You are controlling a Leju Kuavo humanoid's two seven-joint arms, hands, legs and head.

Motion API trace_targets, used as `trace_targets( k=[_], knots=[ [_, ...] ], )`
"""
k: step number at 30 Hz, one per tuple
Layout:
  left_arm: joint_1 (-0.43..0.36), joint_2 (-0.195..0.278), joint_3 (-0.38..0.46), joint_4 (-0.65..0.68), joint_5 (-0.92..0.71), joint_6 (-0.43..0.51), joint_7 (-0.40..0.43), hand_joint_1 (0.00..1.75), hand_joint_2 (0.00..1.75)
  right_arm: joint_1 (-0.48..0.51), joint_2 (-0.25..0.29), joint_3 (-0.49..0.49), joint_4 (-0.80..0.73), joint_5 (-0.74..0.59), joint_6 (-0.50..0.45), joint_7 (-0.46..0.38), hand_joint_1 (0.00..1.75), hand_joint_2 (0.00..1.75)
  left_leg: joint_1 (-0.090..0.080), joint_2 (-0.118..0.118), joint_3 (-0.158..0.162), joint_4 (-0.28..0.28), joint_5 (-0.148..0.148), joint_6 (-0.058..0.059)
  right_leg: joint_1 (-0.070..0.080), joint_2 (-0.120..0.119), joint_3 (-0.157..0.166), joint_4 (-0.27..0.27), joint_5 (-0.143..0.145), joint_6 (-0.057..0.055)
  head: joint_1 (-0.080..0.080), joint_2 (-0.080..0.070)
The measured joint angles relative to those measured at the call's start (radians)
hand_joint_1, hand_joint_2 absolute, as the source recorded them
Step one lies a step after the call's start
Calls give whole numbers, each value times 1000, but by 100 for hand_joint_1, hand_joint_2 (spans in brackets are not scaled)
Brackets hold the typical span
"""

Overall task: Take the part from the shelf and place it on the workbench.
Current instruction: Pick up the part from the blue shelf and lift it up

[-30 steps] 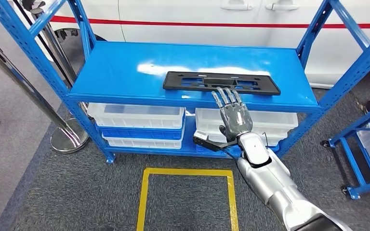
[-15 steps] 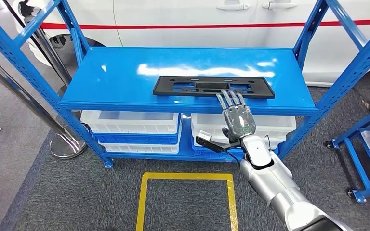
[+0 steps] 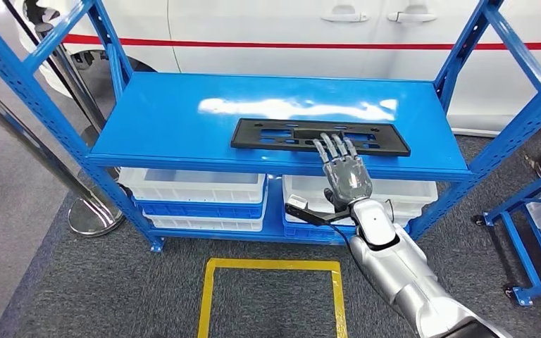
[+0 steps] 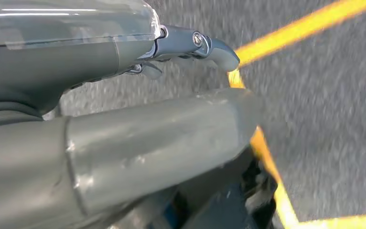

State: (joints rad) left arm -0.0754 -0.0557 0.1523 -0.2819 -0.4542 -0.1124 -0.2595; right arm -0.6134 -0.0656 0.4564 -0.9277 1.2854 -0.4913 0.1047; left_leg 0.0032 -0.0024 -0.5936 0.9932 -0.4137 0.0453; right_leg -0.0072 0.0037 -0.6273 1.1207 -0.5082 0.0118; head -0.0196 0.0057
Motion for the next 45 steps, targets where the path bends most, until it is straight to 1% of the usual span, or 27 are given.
trace_targets(
  k=[2,3,4,5,7,8,10,14,15,17,18,19,20,21,23,24,28,30,33,34,35,36,37,39,40,43,45],
  knots=[
    [-1,0,-2,0,1,0,0,0,0,3,0,-2,1,2,0,0,0,175,-1,0,6,0,-7,5,-3,0,-75,128,-48,6,0,0],
    [-1,0,-2,0,1,0,0,0,0,7,0,-2,3,3,0,0,0,175,-1,0,9,1,-11,5,-5,0,-107,173,-56,8,0,0],
    [0,0,-2,0,1,0,0,0,0,10,0,-2,4,4,0,0,0,175,-1,-1,12,4,-17,4,-8,-1,-122,183,-42,10,0,0],
    [2,0,-2,0,1,0,0,0,0,11,0,-3,5,4,0,1,0,175,0,-2,17,8,-23,1,-10,-1,-117,155,-9,12,0,0],
    [3,0,-3,0,1,0,0,0,0,9,0,-3,6,5,0,1,0,175,2,-3,26,19,-40,-7,-14,-3,-69,35,69,15,0,0],
    [2,0,-3,0,2,0,0,0,0,8,0,-3,6,6,0,1,0,175,1,-3,28,27,-49,-12,-14,-3,-46,-18,88,13,0,0],
    [0,0,-3,0,3,0,0,0,0,8,0,-4,6,6,0,1,0,175,-2,-4,27,34,-59,-24,-10,-3,-26,-61,87,4,0,0],
    [-1,1,-4,-1,3,0,0,0,0,7,-2,-5,6,8,0,1,0,175,1,-1,25,54,-82,-46,-10,0,-12,-74,79,-23,0,0],
    [-1,1,-5,-1,3,0,0,0,0,5,-2,-5,6,10,0,1,0,175,2,-1,7,94,-100,-50,-11,0,-5,-77,77,-29,0,0],
    [-2,0,-8,-1,4,0,0,0,0,4,-1,-5,6,11,1,1,0,175,5,-1,-61,219,-145,-56,-8,-1,5,-79,70,-37,-1,0],
    [-1,0,-10,-1,5,0,0,0,0,5,-1,-5,6,12,1,1,0,175,6,-1,-99,276,-157,-57,-6,-1,9,-79,66,-39,0,0],
    [1,0,-11,-1,6,0,0,0,0,6,-1,-5,7,12,1,1,0,175,6,-1,-124,303,-151,-57,-4,0,14,-79,61,-39,-1,0],
    [2,0,-12,-1,7,0,0,0,0,6,-1,-5,7,12,1,1,0,175,6,-1,-129,289,-124,-54,-2,1,20,-79,57,-39,-1,0],
    [2,0,-14,-1,8,0,0,0,0,6,-1,-5,7,11,1,2,0,175,6,-1,-118,242,-82,-49,0,1,27,-79,52,-39,-1,0],
    [2,1,-17,-1,12,1,0,0,0,5,0,-6,7,4,0,4,0,175,1,-1,-68,111,-8,-34,3,2,41,-80,41,-36,0,0],
    [1,2,-18,-1,15,2,0,0,0,5,0,-7,7,-4,-1,5,0,175,-3,-1,-48,65,7,-28,3,2,45,-80,38,-32,-1,0],
    [2,3,-20,-1,24,7,0,0,0,9,5,-23,7,-35,-10,10,0,175,-10,-1,-22,21,3,-12,-2,1,49,-83,30,-12,0,0],
    [2,3,-21,-1,28,10,1,0,0,9,6,-32,6,-40,-13,11,0,175,-5,0,-9,5,6,-3,-4,1,31,-40,3,-4,0,0],
    [0,3,-23,-1,34,14,2,0,0,14,7,-42,7,-41,-15,11,0,175,-3,1,-3,2,1,5,-8,1,-68,133,-67,6,0,0],
    [1,3,-24,-1,35,14,2,0,0,18,7,-44,7,-41,-15,12,0,175,-2,0,-2,3,-2,5,-10,1,-97,173,-70,10,0,0],
    [3,2,-25,-1,35,15,2,0,0,21,7,-46,8,-41,-15,12,0,175,-1,-1,0,5,-6,4,-12,0,-109,177,-54,14,0,0],
    [4,2,-25,-1,36,15,2,0,0,22,7,-48,8,-41,-15,12,0,175,1,-1,2,10,-11,0,-15,-1,-102,145,-20,17,0,0],
    [5,2,-26,-1,36,15,2,0,0,22,7,-50,8,-41,-15,12,0,175,3,-2,4,16,-18,-5,-19,-2,-79,85,23,20,0,0],
    [4,2,-26,-1,36,15,2,0,0,21,7,-53,8,-41,-15,12,0,175,3,-4,2,36,-35,-18,-21,-4,-34,-20,70,20,0,0],
    [4,2,-26,-1,36,15,2,0,0,22,7,-54,8,-41,-16,12,0,175,1,-4,-1,44,-41,-24,-20,-3,-24,-45,74,16,0,0],
    [3,2,-26,-1,36,15,3,0,0,23,8,-56,8,-40,-16,12,0,175,1,-4,-2,48,-47,-38,-16,-1,-22,-53,68,-6,0,0],
    [2,2,-27,-1,37,15,2,0,0,21,8,-59,8,-37,-17,12,0,175,4,-3,-13,79,-69,-46,-18,-1,-16,-58,68,-18,0,0]
  ],
)
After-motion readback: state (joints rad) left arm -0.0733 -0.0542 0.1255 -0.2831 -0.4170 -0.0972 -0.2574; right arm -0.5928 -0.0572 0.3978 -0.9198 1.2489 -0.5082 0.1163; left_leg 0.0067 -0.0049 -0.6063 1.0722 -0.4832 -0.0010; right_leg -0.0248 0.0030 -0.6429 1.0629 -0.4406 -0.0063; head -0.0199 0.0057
